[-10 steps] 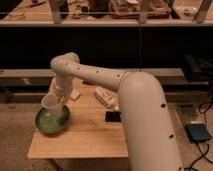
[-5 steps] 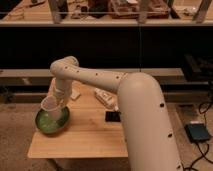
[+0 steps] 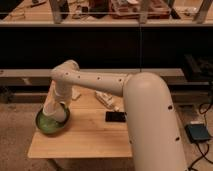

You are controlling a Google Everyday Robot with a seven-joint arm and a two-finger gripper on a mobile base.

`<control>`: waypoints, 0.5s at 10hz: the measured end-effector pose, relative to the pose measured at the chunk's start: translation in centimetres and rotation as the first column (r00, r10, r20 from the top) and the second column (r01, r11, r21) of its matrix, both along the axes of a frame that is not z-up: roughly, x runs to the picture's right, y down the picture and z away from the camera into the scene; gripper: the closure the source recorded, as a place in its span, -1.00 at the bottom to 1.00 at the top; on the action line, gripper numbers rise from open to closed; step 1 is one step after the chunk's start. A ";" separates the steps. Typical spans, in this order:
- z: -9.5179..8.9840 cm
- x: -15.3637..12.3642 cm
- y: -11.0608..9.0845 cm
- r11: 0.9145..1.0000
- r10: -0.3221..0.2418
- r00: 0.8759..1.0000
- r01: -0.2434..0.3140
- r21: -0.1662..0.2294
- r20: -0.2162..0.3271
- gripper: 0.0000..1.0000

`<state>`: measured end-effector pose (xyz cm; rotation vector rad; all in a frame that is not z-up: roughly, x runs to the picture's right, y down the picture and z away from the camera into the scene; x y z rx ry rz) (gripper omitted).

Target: Place the ceramic cup in the ceramic bowl

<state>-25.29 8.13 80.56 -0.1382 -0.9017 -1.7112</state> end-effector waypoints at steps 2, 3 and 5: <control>1.0 -0.1 0.5 0.999 0.027 0.999 -0.026 -0.022 0.043 -0.60; 1.3 0.0 0.6 0.998 0.050 0.996 -0.048 -0.032 0.069 -0.60; 1.0 0.4 0.2 0.995 0.096 0.989 -0.093 -0.029 0.114 -0.60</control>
